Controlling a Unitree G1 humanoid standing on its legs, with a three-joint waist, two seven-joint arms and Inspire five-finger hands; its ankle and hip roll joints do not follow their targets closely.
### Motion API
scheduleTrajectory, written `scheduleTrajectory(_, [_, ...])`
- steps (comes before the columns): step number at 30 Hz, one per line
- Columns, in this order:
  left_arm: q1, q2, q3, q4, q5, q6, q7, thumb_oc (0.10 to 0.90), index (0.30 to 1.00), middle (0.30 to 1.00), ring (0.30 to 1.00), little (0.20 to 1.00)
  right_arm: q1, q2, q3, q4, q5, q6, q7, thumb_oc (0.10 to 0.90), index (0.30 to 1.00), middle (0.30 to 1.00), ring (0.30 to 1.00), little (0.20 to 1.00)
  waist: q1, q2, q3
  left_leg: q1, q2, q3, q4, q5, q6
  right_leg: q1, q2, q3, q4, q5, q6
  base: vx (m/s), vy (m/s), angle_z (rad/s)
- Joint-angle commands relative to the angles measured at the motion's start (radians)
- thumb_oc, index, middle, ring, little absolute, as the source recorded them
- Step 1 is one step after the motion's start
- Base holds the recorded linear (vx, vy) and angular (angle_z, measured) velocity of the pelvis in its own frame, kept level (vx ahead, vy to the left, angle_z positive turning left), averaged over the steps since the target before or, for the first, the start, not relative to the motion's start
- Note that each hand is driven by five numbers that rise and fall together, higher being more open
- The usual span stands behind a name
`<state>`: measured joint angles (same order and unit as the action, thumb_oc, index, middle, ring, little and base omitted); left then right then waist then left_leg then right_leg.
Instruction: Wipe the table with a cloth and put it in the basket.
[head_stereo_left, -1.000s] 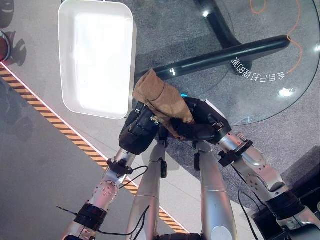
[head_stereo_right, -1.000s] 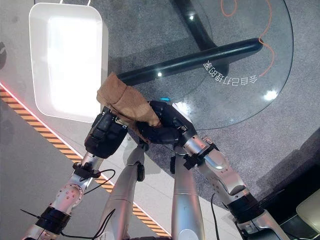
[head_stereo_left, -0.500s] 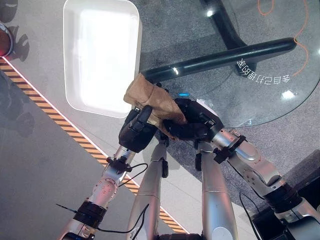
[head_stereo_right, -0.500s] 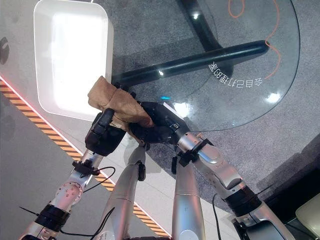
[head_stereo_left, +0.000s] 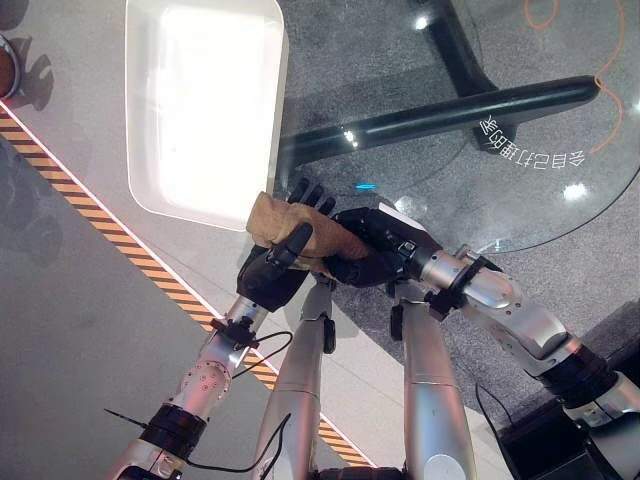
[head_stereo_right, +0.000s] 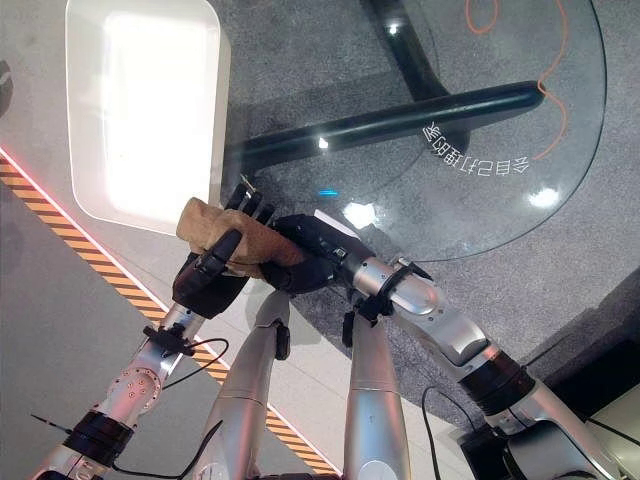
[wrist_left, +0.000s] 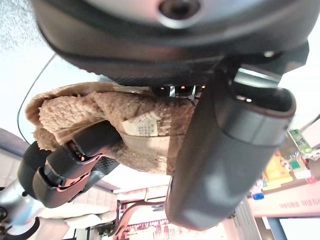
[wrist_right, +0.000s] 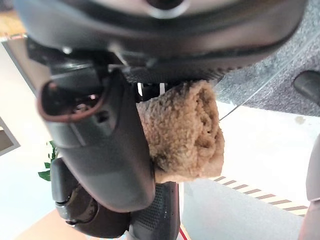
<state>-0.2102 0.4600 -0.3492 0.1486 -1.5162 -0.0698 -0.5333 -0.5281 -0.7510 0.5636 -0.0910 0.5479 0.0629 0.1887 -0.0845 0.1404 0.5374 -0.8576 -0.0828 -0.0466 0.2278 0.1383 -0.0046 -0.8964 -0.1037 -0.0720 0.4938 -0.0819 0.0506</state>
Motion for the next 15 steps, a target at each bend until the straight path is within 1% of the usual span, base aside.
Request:
scheduleTrajectory(1, [-0.024, -0.039, -0.063, -0.192, 0.024, 0.0, -0.116, 0.8, 0.9, 0.9, 0.9, 0.9, -0.013, 0.015, 0.089, -0.117, -0.007, -0.032, 0.0, 0.1, 0.3, 0.3, 0.3, 0.2, 0.009, 0.009, -0.017, 0.012, -0.012, 0.014, 0.054, -0.047, -0.008, 0.002, 0.056, 0.091, -0.09, 0.096, 0.029, 0.0, 0.0, 0.0])
scheduleTrajectory(7, [-0.02, -0.056, -0.056, -0.197, 0.017, -0.025, -0.122, 0.8, 0.9, 0.9, 0.9, 0.9, -0.014, 0.031, 0.081, -0.129, -0.005, -0.027, -0.005, 0.1, 0.3, 0.3, 0.3, 0.2, 0.01, 0.009, -0.017, 0.011, -0.014, 0.013, 0.049, -0.045, -0.007, -0.002, 0.062, 0.094, -0.09, 0.097, 0.028, 0.0, 0.0, 0.0])
scheduleTrajectory(10, [-0.019, -0.069, -0.049, -0.194, -0.003, -0.059, -0.13, 0.8, 0.9, 0.9, 0.9, 0.9, -0.012, 0.04, 0.078, -0.129, -0.01, -0.016, -0.001, 0.1, 0.3, 0.3, 0.3, 0.2, 0.009, 0.009, -0.017, 0.009, -0.015, 0.013, 0.051, -0.046, -0.007, -0.004, 0.063, 0.096, -0.088, 0.095, 0.027, 0.0, 0.0, 0.0])
scheduleTrajectory(12, [-0.016, -0.077, -0.043, -0.189, -0.023, -0.095, -0.131, 0.8, 0.9, 0.9, 0.9, 0.9, -0.009, 0.041, 0.075, -0.13, -0.009, -0.011, -0.002, 0.1, 0.3, 0.3, 0.3, 0.2, 0.009, 0.009, -0.017, 0.009, -0.014, 0.014, 0.053, -0.048, -0.007, -0.005, 0.063, 0.097, -0.086, 0.094, 0.026, 0.0, 0.0, 0.0])
scheduleTrajectory(13, [-0.014, -0.083, -0.036, -0.188, -0.035, -0.128, -0.121, 0.8, 0.9, 0.9, 0.9, 0.9, -0.007, 0.044, 0.071, -0.128, -0.01, -0.009, 0.0, 0.1, 0.3, 0.3, 0.3, 0.2, 0.009, 0.008, -0.017, 0.011, -0.015, 0.012, 0.053, -0.048, -0.007, -0.004, 0.064, 0.098, -0.084, 0.093, 0.025, 0.0, 0.0, 0.0])
scheduleTrajectory(15, [-0.014, -0.085, -0.034, -0.187, -0.042, -0.135, -0.121, 0.8, 0.9, 0.9, 0.9, 0.9, -0.006, 0.046, 0.07, -0.127, -0.011, -0.009, -0.002, 0.1, 0.3, 0.3, 0.3, 0.2, 0.009, 0.008, -0.017, 0.012, -0.016, 0.012, 0.053, -0.048, -0.007, -0.003, 0.065, 0.098, -0.085, 0.094, 0.025, 0.0, 0.0, 0.0])
